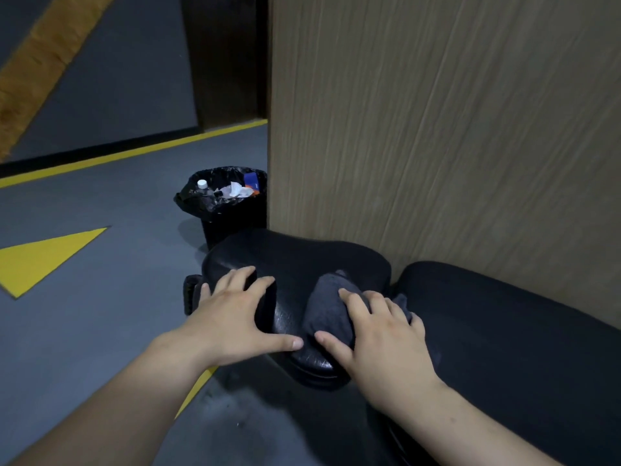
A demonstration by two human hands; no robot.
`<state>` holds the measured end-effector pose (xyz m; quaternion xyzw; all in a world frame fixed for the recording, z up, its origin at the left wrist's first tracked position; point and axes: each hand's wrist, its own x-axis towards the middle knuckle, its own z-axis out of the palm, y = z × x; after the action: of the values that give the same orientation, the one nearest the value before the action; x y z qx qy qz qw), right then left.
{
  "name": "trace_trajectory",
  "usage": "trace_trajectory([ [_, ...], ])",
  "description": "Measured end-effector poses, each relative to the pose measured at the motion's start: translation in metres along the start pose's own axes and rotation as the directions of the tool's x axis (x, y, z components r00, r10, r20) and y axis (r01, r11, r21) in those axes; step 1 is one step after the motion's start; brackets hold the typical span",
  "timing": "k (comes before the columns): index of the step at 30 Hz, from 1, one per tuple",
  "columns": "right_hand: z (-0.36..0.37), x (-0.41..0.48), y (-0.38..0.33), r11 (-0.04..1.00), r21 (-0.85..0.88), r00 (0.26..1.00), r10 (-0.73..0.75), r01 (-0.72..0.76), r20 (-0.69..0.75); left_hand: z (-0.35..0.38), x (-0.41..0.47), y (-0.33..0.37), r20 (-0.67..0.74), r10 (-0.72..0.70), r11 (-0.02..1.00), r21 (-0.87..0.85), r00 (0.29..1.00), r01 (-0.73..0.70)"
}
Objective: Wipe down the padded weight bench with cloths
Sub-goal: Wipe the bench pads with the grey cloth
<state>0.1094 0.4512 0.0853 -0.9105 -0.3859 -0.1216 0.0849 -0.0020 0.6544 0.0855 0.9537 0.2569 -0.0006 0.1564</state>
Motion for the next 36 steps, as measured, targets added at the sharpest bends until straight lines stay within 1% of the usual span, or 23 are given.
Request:
trace_trajectory([
  [2,-0.002,0.009,0.006,0.999,-0.022,0.999,0.032,-0.031,0.034,-0.001,0.0,0.0,0.002,-0.009,1.0,0.002,1.0,0.009],
  [4,-0.006,0.025,0.014,0.996,-0.045,0.988,0.078,-0.072,0.132,-0.002,-0.001,0.0,0.011,-0.013,1.0,-0.003,1.0,0.013],
  [5,-0.006,0.034,0.019,0.994,-0.045,0.982,0.11,-0.104,0.156,-0.002,-0.002,0.0,0.017,-0.015,1.0,-0.006,1.0,0.015],
  [9,-0.002,0.088,0.04,0.973,-0.059,0.956,0.23,-0.223,0.185,-0.001,-0.003,0.0,0.033,-0.022,1.0,-0.022,0.999,0.022],
  [13,0.009,0.143,0.059,0.968,0.01,0.938,0.242,-0.252,0.25,-0.002,-0.004,0.003,0.046,-0.029,0.999,-0.019,0.999,0.03],
  [17,0.017,0.177,0.058,0.972,0.112,0.94,0.167,-0.208,0.297,-0.003,-0.003,0.004,0.05,-0.038,0.999,-0.033,0.998,0.04],
  [23,0.024,0.203,0.016,0.993,0.1,0.947,0.021,-0.056,0.319,-0.005,-0.004,0.004,0.009,-0.049,0.998,-0.032,0.999,0.049],
  [25,0.029,0.212,-0.005,0.995,0.098,0.949,-0.012,-0.02,0.316,-0.006,-0.004,0.001,-0.035,-0.044,0.998,-0.045,0.998,0.043],
  [27,0.036,0.222,-0.029,0.993,0.121,0.947,-0.041,0.002,0.318,-0.007,-0.004,-0.004,-0.108,-0.051,0.996,-0.078,0.993,0.042],
  [30,0.045,0.235,-0.064,0.983,0.182,0.944,-0.091,0.034,0.317,-0.011,-0.003,-0.022,-0.204,-0.117,0.99,-0.104,0.972,0.097],
  [32,0.05,0.238,-0.086,0.976,0.21,0.946,-0.125,0.063,0.298,-0.016,-0.004,-0.037,-0.242,-0.195,0.977,-0.129,0.95,0.168],
  [34,0.052,0.238,-0.107,0.971,0.216,0.95,-0.16,0.103,0.268,-0.022,-0.004,-0.049,-0.278,-0.267,0.961,-0.154,0.923,0.232],
  [36,0.053,0.235,-0.128,0.969,0.2,0.948,-0.192,0.143,0.254,-0.029,-0.005,-0.054,-0.308,-0.309,0.949,-0.161,0.9,0.271],
])
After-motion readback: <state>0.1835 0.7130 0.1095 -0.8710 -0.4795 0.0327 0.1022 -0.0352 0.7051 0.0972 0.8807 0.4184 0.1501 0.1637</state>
